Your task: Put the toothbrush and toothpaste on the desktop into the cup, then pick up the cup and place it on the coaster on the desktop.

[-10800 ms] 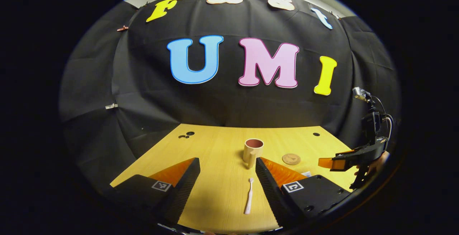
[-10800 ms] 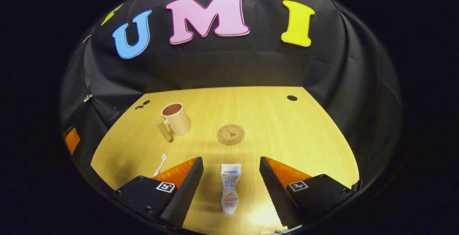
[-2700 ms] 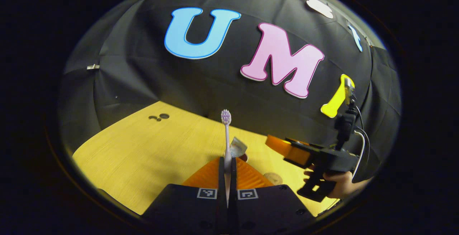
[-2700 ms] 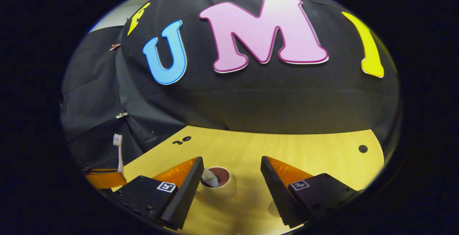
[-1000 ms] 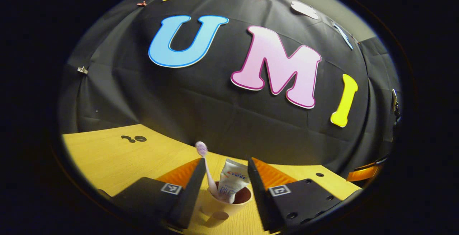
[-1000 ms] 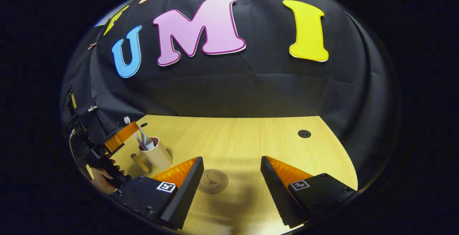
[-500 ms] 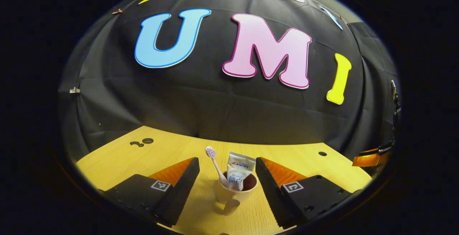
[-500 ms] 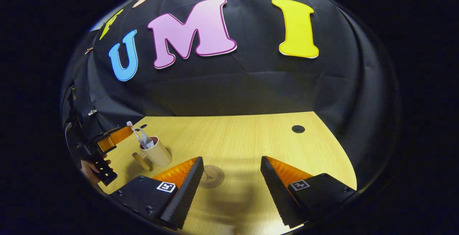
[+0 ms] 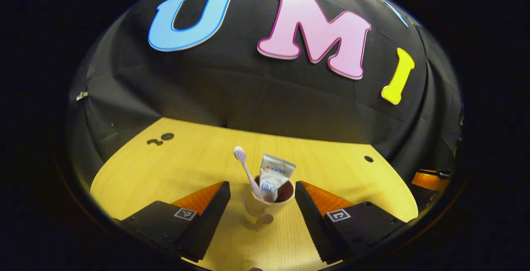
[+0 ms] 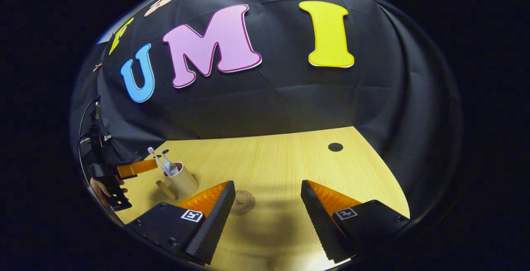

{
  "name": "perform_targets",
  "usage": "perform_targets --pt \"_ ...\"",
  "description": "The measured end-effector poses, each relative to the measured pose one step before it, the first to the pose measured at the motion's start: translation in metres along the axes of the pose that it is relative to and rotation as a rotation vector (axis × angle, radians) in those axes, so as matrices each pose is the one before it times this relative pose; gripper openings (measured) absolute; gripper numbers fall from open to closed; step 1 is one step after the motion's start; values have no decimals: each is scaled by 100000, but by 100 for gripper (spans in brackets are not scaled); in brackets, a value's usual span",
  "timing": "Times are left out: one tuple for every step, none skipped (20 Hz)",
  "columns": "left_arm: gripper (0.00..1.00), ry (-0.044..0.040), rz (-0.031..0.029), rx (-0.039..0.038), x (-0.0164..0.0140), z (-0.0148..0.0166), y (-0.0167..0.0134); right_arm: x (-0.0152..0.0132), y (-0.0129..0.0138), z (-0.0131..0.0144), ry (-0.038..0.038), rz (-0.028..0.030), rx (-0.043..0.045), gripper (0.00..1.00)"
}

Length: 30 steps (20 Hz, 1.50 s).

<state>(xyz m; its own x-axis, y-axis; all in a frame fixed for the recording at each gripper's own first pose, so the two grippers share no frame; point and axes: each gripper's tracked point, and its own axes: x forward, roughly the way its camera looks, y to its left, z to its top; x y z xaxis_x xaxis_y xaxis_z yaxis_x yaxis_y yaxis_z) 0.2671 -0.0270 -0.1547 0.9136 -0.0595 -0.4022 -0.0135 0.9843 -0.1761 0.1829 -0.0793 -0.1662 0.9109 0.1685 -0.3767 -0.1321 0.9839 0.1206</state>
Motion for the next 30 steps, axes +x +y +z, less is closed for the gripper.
perform_targets --pt "97 4660 759 814 185 -808 279 -155 -236 100 -47 -154 186 98" --pt "97 4516 124 972 308 -905 212 -219 -302 149 -93 -273 -38 98" --pt "97 5227 -83 313 420 -987 117 -175 -401 30 -248 -510 -20 98" --pt "97 5332 -323 148 489 -936 -53 -255 -555 170 -209 -715 36 98" --pt "97 3964 94 443 732 -671 12 -232 -884 -63 -85 -1427 170 98" --pt "98 2853 144 738 677 -488 142 -86 -1020 -2 -43 -1889 842 98" --pt "98 3105 104 651 538 -350 81 -199 -971 -9 160 -1751 1683 98" --pt "97 3663 422 478 606 -517 148 51 -727 -419 210 -1745 1990 98" --pt "97 3429 784 297 642 -318 152 -163 -941 -31 211 -2021 1664 98" --pt "98 2866 1007 362 553 -242 128 -129 -1154 -80 108 -1857 1257 98" --pt "98 2602 220 275 571 -114 -22 -156 -1080 -62 -128 -1959 827 98" --pt "98 2581 -289 235 407 -144 -153 -248 -1047 4 -190 -2015 555 98" --pt "98 2900 -272 552 360 -68 -173 -46 -702 -70 -227 -1733 408 98" --pt "98 2578 22 1025 315 -112 -123 -164 -786 -13 -51 -1689 469 98" --pt "98 2311 351 1811 240 68 -58 -223 -724 -100 179 -1416 587 98" --pt "98 2307 568 2184 158 -72 20 179 -565 -12 379 -1132 675 98" --pt "98 2154 285 2275 24 151 -61 58 -524 -4 184 -1135 508 98" --pt "96 2333 283 2356 88 172 46 -101 -549 -36 100 -1361 516 98" --pt "95 2584 -12 2708 192 73 -175 -71 -319 -11 159 -975 494 98" --pt "93 1992 -482 2331 279 25 -322 -58 -251 104 -198 -861 762 98" --pt "91 2338 -274 2322 163 28 -128 -96 -168 77 -151 -658 614 98" --pt "85 2532 -445 2197 21 51 -102 -68 -147 143 -280 -477 396 98" --pt "83 2021 -680 1550 139 45 -130 -89 -72 60 -388 -470 221 98" --pt "80 1838 -940 1425 89 -12 -226 -103 -35 171 -291 -286 185 98" --pt "74 1310 197 991 71 24 -112 -119 -27 59 -188 -224 92 98" --pt "71 828 370 1000 54 51 89 -180 -51 104 -295 -374 -143 98" --pt "75 909 204 744 14 10 1 -84 -81 40 -253 -392 -325 98" --pt "69 1109 66 473 24 -170 25 -194 -90 24 -125 -222 -322 98" --pt "68 1186 252 -120 123 -188 -9 -217 -73 -72 106 -116 -524 98" --pt "65 1713 -425 -526 310 -410 -10 -38 -14 -171 342 -97 -551 98"
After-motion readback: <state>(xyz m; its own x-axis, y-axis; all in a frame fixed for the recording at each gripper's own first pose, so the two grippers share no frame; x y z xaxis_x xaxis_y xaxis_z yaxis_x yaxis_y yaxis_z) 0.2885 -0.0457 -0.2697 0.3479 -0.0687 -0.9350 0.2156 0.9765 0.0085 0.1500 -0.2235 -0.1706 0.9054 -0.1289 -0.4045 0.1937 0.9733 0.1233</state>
